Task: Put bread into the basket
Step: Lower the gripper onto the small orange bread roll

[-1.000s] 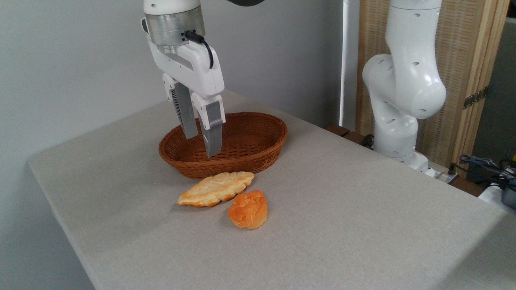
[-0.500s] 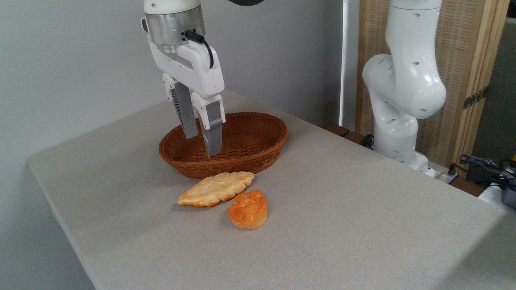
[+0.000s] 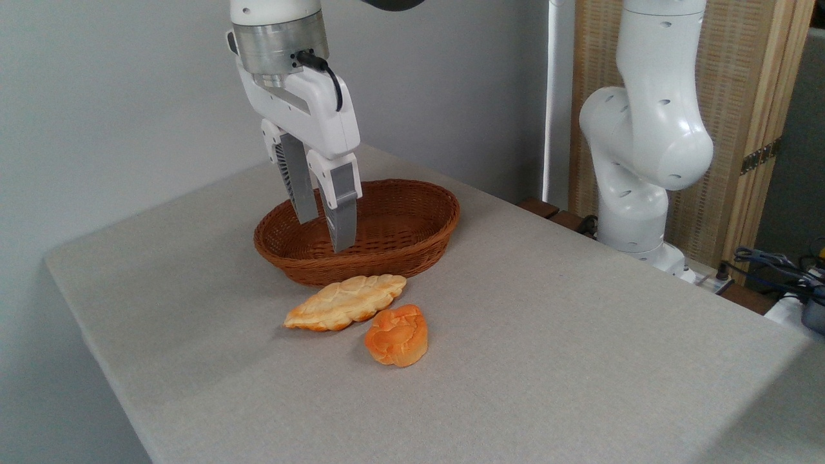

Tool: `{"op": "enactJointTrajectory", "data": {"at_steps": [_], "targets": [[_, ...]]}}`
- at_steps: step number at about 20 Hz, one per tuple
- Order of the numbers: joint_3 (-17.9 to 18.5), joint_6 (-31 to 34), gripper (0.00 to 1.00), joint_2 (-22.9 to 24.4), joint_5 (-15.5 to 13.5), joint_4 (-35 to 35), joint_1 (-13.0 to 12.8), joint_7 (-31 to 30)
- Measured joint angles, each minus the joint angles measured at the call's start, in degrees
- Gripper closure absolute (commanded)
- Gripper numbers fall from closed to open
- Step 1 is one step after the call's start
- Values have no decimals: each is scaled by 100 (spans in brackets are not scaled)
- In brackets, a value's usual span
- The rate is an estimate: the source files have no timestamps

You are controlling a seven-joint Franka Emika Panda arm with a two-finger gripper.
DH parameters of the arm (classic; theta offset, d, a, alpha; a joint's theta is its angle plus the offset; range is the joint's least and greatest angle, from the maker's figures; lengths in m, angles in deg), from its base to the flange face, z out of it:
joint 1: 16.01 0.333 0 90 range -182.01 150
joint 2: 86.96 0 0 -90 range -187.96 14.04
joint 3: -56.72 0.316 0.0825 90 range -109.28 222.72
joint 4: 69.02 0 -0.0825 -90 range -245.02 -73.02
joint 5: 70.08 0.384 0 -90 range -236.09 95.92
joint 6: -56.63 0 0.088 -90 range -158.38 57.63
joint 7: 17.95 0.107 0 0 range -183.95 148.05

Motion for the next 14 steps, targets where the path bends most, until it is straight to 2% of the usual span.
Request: {"op": "enactJointTrajectory", "data": {"at_steps": [4, 7, 11, 14], "targets": [[4, 17, 0, -24, 2, -211, 3, 74], [37, -30, 0, -49, 5, -530, 43, 386], [257, -385, 0, -73, 8, -949, 122, 865], [310, -437, 0, -79, 170, -1170, 141, 1118]]}}
